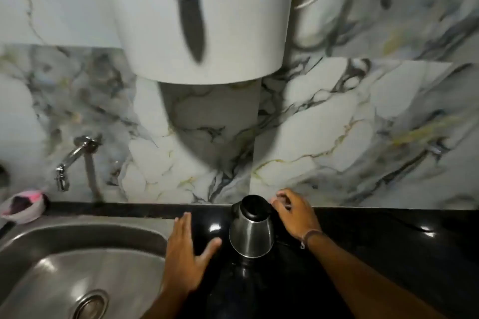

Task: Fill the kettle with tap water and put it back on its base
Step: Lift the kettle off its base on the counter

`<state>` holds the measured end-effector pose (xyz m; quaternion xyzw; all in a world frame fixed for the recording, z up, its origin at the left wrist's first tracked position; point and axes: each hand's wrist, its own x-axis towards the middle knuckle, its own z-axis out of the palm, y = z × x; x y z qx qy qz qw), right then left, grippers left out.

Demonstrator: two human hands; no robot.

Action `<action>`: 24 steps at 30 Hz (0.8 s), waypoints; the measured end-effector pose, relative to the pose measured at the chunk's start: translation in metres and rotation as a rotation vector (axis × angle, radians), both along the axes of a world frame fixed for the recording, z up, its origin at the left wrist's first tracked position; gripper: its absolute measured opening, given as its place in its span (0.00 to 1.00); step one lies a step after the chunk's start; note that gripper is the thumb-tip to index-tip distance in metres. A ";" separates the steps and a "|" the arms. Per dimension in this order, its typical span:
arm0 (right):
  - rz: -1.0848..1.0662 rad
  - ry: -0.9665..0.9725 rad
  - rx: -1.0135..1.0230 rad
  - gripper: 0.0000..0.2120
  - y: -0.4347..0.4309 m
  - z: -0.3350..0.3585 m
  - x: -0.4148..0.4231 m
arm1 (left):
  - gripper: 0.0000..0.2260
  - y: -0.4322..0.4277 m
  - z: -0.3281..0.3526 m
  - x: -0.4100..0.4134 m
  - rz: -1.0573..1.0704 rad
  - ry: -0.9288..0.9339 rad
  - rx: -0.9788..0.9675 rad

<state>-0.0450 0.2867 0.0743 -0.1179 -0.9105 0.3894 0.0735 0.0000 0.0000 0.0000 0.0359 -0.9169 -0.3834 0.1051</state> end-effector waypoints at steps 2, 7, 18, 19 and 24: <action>0.036 -0.116 0.112 0.23 -0.003 -0.014 -0.019 | 0.69 0.025 -0.027 -0.012 -0.067 -0.137 0.050; 0.068 -0.347 0.247 0.42 -0.015 -0.029 -0.044 | 0.79 0.086 -0.058 -0.035 -0.085 -0.275 0.188; 0.095 -0.449 0.307 0.48 -0.013 -0.044 -0.075 | 0.64 0.128 -0.073 -0.052 -0.003 -0.182 0.405; 0.091 -0.450 0.307 0.46 -0.012 -0.044 -0.075 | 0.61 0.129 -0.075 -0.052 0.001 -0.177 0.398; 0.080 -0.437 0.264 0.39 -0.007 -0.042 -0.076 | 0.64 0.129 -0.076 -0.051 0.014 -0.085 0.397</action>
